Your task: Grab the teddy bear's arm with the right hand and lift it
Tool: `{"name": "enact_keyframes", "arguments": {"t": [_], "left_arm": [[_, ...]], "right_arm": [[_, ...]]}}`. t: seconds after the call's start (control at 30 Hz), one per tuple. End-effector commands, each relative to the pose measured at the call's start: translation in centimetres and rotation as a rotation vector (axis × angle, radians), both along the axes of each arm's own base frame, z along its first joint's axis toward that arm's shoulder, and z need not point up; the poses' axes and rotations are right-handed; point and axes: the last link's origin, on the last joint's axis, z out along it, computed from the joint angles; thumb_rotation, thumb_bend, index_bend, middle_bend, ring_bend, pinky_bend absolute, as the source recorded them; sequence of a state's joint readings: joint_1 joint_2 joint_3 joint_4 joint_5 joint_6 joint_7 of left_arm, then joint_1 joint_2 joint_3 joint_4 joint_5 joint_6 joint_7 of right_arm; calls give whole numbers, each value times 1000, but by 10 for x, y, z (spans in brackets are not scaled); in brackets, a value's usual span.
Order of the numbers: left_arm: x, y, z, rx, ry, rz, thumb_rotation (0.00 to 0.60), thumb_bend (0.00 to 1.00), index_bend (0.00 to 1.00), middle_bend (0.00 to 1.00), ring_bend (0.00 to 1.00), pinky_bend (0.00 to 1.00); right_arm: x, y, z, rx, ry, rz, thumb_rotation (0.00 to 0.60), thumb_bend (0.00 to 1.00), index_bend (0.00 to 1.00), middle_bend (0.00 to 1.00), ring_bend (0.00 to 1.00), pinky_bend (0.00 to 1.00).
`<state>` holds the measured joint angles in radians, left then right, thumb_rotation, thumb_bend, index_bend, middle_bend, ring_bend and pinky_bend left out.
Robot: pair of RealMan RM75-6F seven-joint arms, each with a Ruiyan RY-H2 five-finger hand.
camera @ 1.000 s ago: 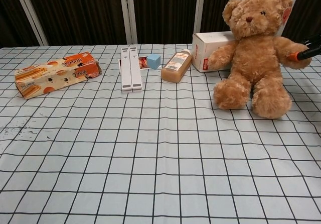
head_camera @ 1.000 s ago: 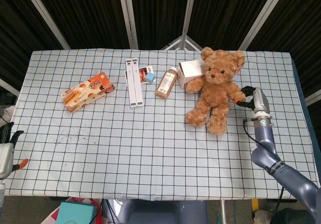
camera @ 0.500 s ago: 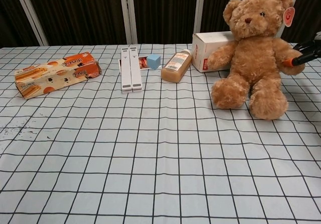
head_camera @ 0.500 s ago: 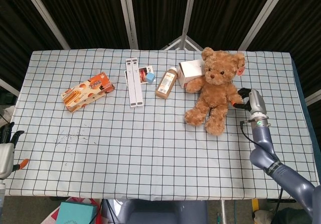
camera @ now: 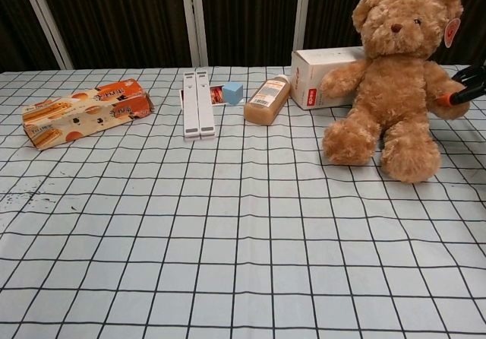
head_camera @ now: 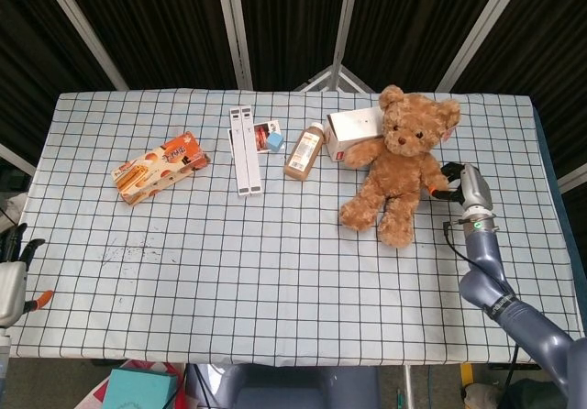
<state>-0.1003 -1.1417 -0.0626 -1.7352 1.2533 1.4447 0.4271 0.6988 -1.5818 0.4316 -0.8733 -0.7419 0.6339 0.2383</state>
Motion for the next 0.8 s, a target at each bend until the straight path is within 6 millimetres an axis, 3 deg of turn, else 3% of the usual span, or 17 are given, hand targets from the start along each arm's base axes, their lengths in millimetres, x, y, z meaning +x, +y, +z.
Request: {"name": "enact_keyframes", "arguments": {"t": [0.03, 0.43, 0.5, 0.67, 0.8], "left_arm": [[0, 0, -1, -2, 1, 0, 600, 244, 197, 0, 0, 30], [1, 0, -2, -2, 4, 2, 600, 244, 197, 0, 0, 30], [0, 1, -1, 1, 2, 2, 600, 244, 197, 0, 0, 30], [1, 0, -2, -6, 1, -2, 600, 244, 198, 2, 0, 30], [2, -1, -2, -5, -1, -6, 600, 244, 199, 4, 0, 30]], "right_arm": [[4, -3, 5, -13, 38, 26, 600, 413, 591, 531, 415, 0], [2, 3, 5, -7, 55, 36, 600, 414, 578, 530, 404, 0], [2, 4, 7, -8, 69, 52, 600, 411, 518, 501, 365, 0], [5, 11, 10, 38, 54, 96, 600, 172, 151, 151, 106, 0], [9, 16, 16, 23, 15, 141, 600, 115, 45, 85, 62, 0]]}}
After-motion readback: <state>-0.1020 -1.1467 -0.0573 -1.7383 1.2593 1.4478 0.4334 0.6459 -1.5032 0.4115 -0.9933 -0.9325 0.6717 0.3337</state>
